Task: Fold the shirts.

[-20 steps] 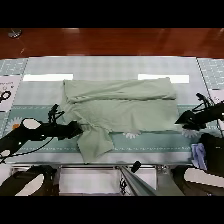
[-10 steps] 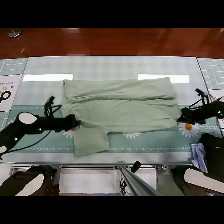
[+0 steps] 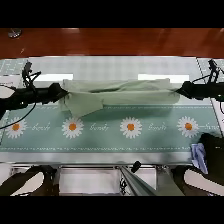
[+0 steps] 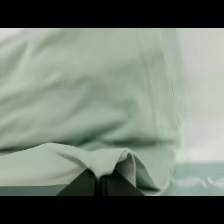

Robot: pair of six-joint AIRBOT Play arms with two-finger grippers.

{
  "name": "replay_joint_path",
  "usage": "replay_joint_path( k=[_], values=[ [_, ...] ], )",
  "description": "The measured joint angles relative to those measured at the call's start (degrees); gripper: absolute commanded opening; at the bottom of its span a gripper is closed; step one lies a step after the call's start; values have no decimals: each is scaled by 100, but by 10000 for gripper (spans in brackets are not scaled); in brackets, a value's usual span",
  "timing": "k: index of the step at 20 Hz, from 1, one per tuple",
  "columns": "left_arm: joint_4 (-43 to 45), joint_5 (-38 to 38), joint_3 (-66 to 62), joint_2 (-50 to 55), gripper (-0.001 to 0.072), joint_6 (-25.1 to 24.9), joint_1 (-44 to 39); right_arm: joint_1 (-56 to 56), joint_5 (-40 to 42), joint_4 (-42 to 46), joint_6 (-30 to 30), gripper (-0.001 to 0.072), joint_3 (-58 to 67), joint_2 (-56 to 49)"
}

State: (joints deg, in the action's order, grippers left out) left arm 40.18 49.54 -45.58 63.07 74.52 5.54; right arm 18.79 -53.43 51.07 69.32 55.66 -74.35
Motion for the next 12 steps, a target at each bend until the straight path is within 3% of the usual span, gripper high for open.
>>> replay_joint_path(
  k=[5,12],
  values=[
    [-192,-79,-994,1034,18,-20,39,-444,800,-129,81,26,789,-920],
    [-317,-96,-1934,2474,19,-35,52,-570,1176,-116,308,27,1781,-2044]
  ],
)
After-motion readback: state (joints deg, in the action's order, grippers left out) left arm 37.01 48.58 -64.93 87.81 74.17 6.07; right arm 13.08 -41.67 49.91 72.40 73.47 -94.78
